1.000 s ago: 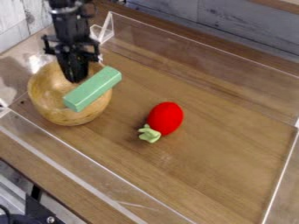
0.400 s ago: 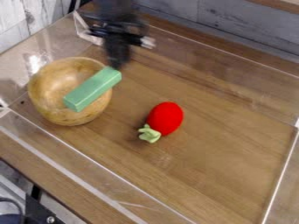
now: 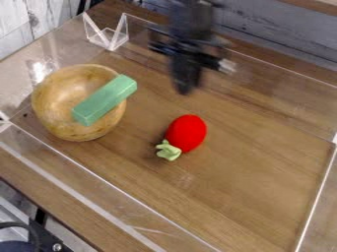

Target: Remove the green block from the brown bowl and put it on the table

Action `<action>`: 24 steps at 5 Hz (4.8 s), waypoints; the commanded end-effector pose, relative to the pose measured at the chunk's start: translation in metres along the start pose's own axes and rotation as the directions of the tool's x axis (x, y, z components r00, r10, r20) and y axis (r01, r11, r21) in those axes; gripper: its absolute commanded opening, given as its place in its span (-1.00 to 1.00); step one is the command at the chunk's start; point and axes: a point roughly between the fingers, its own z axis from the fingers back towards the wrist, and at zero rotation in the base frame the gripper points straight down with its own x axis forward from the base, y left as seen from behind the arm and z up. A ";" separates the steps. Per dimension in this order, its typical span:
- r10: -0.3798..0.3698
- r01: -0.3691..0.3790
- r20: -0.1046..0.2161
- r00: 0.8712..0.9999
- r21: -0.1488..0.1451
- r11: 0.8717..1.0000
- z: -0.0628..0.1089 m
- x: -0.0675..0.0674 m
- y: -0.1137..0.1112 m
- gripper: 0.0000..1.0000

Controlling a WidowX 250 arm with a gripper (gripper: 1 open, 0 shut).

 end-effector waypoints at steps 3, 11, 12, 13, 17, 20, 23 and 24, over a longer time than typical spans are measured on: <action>0.066 -0.066 0.088 0.994 0.004 0.998 -0.023 -0.005 -0.044 -1.00; 0.082 -0.100 0.160 0.984 0.104 0.990 -0.052 -0.013 -0.053 -1.00; 0.095 -0.114 0.167 0.981 0.109 0.987 -0.058 -0.018 -0.041 -1.00; 0.086 -0.107 0.181 0.980 0.110 0.988 -0.065 -0.023 -0.030 -1.00; 0.097 -0.137 0.218 0.971 0.173 0.975 -0.008 -0.030 -0.007 1.00; 0.099 -0.131 0.236 0.967 0.126 0.983 0.013 -0.012 -0.009 -1.00; 0.252 -0.281 0.277 0.927 0.068 0.957 0.017 -0.022 -0.009 1.00; 0.269 -0.298 0.280 0.922 0.069 0.952 0.017 -0.028 -0.001 1.00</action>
